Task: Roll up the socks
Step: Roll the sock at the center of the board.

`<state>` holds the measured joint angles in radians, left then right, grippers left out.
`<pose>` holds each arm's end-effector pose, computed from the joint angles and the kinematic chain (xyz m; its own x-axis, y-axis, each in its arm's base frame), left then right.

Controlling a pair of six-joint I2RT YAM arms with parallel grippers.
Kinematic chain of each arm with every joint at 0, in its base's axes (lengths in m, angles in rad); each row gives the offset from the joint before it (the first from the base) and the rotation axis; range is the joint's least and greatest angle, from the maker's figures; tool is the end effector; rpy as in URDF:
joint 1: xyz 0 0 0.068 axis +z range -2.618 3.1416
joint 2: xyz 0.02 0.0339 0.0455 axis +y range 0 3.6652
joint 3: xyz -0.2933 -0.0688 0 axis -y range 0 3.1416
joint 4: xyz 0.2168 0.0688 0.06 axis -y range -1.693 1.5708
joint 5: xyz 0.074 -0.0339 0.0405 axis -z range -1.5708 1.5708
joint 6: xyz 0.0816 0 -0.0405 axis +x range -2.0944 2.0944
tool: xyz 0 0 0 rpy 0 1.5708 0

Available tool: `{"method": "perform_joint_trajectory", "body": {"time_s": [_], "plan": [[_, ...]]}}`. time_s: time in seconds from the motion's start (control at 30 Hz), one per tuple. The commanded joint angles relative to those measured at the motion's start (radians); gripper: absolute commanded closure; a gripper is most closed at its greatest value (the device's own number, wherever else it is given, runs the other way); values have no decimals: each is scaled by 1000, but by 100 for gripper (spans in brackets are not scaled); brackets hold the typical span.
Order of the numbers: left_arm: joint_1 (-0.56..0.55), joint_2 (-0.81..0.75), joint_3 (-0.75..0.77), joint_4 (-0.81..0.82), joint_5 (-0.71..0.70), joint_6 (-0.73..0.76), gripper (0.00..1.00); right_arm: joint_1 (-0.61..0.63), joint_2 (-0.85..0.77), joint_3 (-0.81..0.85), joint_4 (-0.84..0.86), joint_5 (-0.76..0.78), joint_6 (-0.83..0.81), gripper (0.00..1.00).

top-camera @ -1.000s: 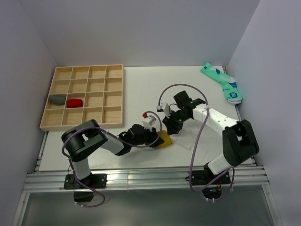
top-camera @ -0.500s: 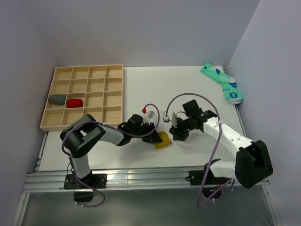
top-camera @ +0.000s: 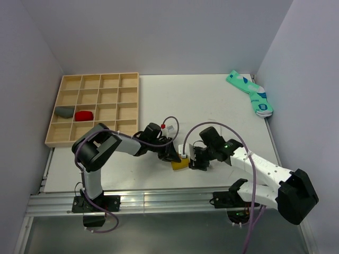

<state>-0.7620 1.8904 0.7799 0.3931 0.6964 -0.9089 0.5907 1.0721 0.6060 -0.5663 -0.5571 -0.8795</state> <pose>0.2280 -0.2900 0.1346 -0.9859 0.1044 -0.1305 0.1653 0.4940 -0.8536 0.1203 0.1326 0.2043 0.0831 -0.7316 -0.6766 -0.9943 -0.0152 -0.1056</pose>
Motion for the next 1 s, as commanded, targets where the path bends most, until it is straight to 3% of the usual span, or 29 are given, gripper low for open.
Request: {"method": "perform_joint_trajectory", "body": {"time_s": [0.0, 0.3, 0.6, 0.7, 0.77, 0.87, 0.97], "plan": [[-3, 59, -7, -195, -11, 30, 100, 83, -12, -26, 112, 65, 17, 41], [10, 91, 1, -180, 23, 15, 100, 202, 31, -63, 204, 134, 40, 40], [15, 102, 9, -158, 51, 8, 100, 245, 106, -61, 266, 186, 66, 41], [15, 102, 13, -149, 58, 1, 100, 253, 137, -49, 273, 191, 80, 44], [15, 96, 12, -132, 61, -7, 99, 253, 155, -42, 275, 194, 97, 53], [15, 81, 2, -94, 63, -30, 93, 253, 195, -25, 263, 195, 117, 62], [15, 53, 5, -88, 37, -36, 78, 251, 236, -11, 255, 206, 137, 69]]}}
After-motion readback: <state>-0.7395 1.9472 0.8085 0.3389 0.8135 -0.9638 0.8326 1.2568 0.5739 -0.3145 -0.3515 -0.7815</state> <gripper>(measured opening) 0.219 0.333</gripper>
